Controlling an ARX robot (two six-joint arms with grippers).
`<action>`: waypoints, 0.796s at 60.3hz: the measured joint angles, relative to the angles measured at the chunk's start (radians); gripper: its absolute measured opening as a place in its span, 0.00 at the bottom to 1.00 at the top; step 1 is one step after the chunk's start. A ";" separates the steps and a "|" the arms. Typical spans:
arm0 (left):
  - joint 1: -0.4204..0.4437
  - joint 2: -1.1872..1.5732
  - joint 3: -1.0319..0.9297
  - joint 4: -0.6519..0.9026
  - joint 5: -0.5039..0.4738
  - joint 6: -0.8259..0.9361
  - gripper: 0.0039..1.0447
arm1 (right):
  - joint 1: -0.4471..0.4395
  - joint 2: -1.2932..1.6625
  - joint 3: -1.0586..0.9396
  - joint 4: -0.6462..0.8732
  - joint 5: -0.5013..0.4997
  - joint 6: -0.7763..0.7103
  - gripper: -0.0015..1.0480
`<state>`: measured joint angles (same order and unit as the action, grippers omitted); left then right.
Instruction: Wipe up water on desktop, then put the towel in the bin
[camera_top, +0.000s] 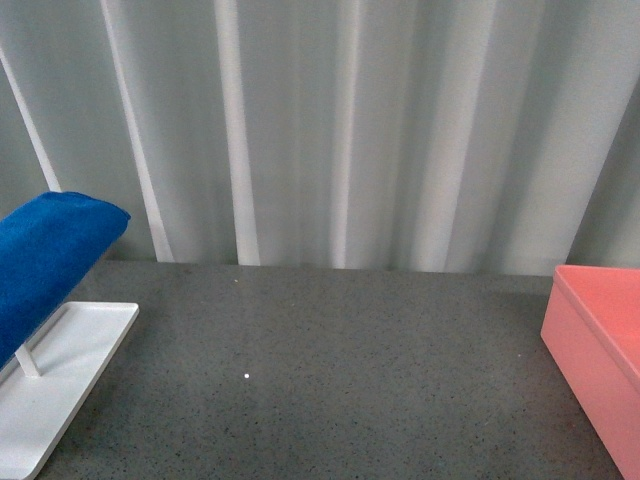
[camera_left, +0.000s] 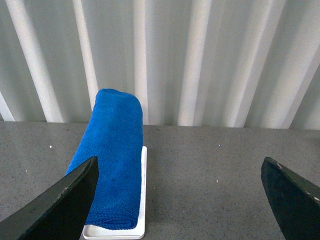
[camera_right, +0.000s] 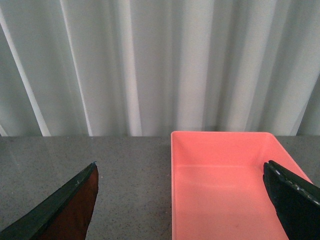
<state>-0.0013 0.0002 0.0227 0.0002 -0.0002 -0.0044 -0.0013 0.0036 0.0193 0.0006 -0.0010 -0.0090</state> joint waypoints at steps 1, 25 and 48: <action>0.000 0.000 0.000 0.000 0.000 0.000 0.94 | 0.000 0.000 0.000 0.000 0.000 0.000 0.93; 0.000 0.000 0.000 0.000 0.000 0.000 0.94 | 0.000 0.000 0.000 0.000 0.000 0.000 0.93; 0.000 0.000 0.000 0.000 0.000 0.000 0.94 | 0.000 0.000 0.000 0.000 0.000 0.000 0.93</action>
<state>-0.0013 0.0002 0.0227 0.0002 -0.0002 -0.0044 -0.0013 0.0036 0.0193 0.0006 -0.0010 -0.0090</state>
